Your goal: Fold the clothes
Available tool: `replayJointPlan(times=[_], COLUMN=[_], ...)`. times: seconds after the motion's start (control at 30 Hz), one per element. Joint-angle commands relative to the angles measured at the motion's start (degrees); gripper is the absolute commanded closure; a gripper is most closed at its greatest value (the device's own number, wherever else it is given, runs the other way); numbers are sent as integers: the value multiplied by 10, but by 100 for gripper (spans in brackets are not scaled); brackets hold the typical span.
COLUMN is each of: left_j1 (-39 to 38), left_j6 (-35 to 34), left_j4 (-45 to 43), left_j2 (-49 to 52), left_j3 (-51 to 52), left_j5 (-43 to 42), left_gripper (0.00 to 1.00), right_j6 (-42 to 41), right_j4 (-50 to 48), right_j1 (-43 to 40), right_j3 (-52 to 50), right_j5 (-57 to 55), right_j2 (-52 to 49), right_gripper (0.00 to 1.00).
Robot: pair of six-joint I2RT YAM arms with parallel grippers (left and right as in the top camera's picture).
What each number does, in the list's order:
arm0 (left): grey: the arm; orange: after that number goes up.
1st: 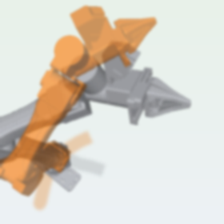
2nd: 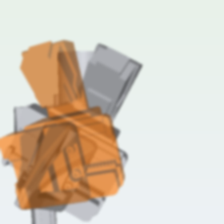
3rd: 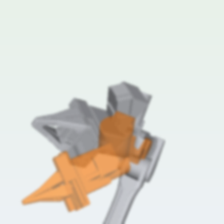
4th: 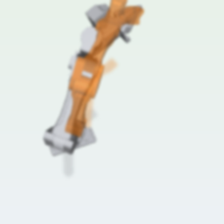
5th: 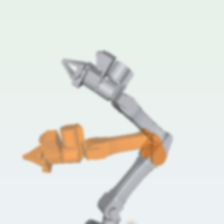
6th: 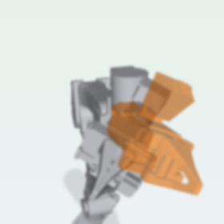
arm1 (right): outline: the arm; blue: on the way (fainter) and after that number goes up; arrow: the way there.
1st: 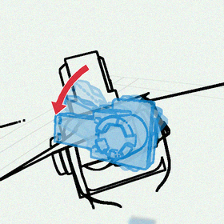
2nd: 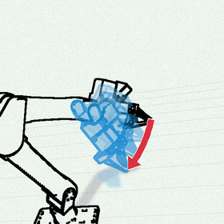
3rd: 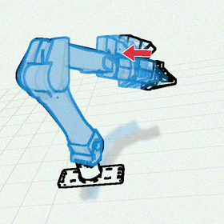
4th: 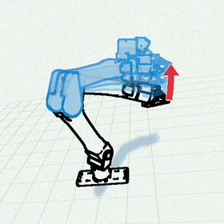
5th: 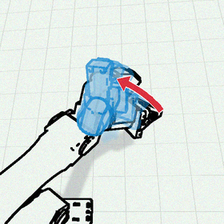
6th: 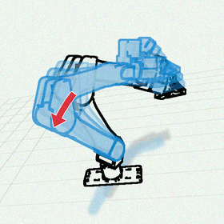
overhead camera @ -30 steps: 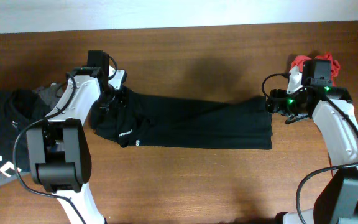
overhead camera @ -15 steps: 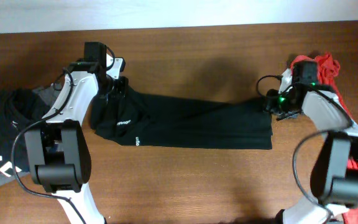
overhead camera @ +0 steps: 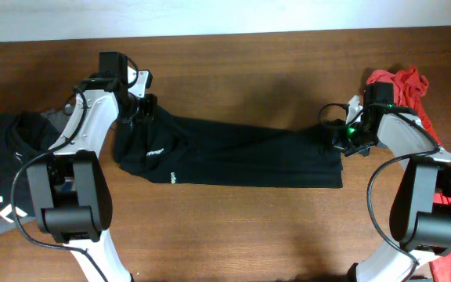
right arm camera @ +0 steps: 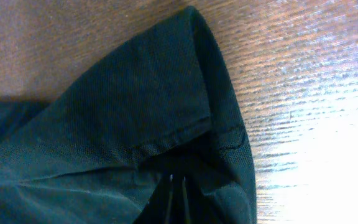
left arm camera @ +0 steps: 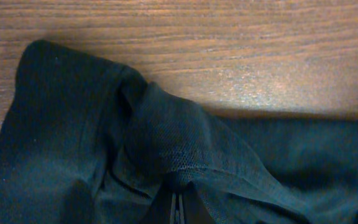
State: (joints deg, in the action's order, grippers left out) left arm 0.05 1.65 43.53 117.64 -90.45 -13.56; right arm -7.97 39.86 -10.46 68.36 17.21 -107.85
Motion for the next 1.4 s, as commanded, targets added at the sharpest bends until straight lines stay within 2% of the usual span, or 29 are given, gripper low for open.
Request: replayJointPlan(times=[0.0,0.27,0.7,0.73,0.8,0.83,0.87,0.9,0.93,1.0,1.1,1.2,1.3,1.37], left_j1=[17,49,50,50,51,52,53,54,55,56,52,37,9,-18], left_j6=[-39,-49,-49,-49,-49,-49,-49,-49,-49,-47,5,49,83,101], left_j4=[-11,-58,-68,-66,-63,-61,-58,-54,-50,-43,-40,-30,-17,-10], left_j2=[2,2,3,3,3,3,3,3,3,1,0,0,0,1], left_j3=[-12,-12,-12,-12,-12,-12,-12,-12,-12,-12,-12,-12,-12,-11], left_j5=[-6,-23,-15,-15,-13,-10,-10,-11,-14,-39,-158,-232,-209,-158], left_gripper=[99,100,99,95,76,65,51,48,47,47,55,58,59,70], right_j6=[0,0,0,0,0,0,0,0,0,0,0,0,0,0], right_j4=[0,-3,-20,-20,-19,-19,-16,-14,-11,-7,-4,-4,-4,-2], right_j1=[-20,-73,-69,-69,-69,-69,-69,-69,-70,-71,-76,-83,-92,-98], right_j3=[2,2,2,2,2,2,2,2,2,2,2,2,2,2], right_j5=[-14,-11,-12,-12,-11,-11,-11,-11,-11,-9,16,24,45,62], right_j2=[6,8,8,8,8,8,8,8,8,8,8,8,10,12], right_gripper=[96,96,96,96,89,82,67,58,56,55,55,55,54,54])
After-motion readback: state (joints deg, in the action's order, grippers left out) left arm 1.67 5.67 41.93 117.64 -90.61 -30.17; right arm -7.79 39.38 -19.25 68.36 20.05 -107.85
